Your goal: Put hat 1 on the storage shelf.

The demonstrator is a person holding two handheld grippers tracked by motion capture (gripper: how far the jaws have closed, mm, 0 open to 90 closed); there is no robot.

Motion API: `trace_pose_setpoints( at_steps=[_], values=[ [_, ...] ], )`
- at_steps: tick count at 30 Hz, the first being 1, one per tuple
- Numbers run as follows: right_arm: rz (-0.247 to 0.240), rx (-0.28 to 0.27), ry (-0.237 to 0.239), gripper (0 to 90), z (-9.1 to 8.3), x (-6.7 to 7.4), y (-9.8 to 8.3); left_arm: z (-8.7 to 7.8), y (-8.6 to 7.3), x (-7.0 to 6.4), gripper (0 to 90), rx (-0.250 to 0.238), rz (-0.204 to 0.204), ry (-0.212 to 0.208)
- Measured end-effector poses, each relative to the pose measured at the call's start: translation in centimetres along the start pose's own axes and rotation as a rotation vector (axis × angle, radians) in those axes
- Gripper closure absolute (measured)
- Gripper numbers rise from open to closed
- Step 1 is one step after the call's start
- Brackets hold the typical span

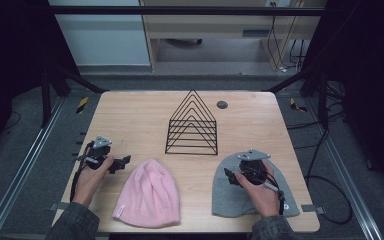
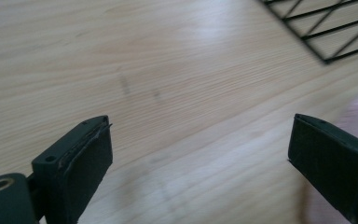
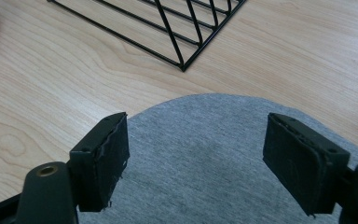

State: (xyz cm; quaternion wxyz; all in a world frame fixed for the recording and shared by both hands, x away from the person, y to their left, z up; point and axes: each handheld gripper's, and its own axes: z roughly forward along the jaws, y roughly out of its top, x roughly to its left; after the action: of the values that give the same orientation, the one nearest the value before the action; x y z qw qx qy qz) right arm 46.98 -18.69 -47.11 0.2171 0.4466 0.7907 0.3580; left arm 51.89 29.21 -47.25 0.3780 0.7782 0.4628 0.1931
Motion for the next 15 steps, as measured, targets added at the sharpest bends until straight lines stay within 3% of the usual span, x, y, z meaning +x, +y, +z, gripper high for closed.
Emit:
trace_pose_setpoints(
  at_steps=[2, 3, 6, 9, 12, 15],
  values=[
    [-0.009, -0.009, -0.006, 22.8, 0.0, 0.0, -0.1, -0.6, 0.4, -1.1, 7.0, -0.011, 0.022, -0.046],
    [-0.009, -0.009, -0.006, 22.8, 0.0, 0.0, -0.1, -0.6, 0.4, -1.1, 7.3, -0.011, 0.022, -0.046],
    [0.002, -0.011, -0.003, 24.6, -0.2, -0.2, -0.2, -1.5, 1.1, -3.1, 7.7, 0.004, 0.087, -0.087],
    [0.003, -0.012, -0.005, 24.7, -0.2, -0.3, -0.3, -1.9, 1.3, -3.9, 7.9, 0.013, 0.097, -0.115],
    [0.023, -0.008, -0.010, 22.2, -0.4, -0.5, -0.3, -2.0, 1.8, -5.0, 7.8, 0.051, 0.121, -0.164],
    [0.049, 0.008, -0.012, 21.2, -0.4, -0.6, -0.4, -2.0, 2.5, -5.7, 8.8, 0.078, 0.149, -0.186]
  ],
)
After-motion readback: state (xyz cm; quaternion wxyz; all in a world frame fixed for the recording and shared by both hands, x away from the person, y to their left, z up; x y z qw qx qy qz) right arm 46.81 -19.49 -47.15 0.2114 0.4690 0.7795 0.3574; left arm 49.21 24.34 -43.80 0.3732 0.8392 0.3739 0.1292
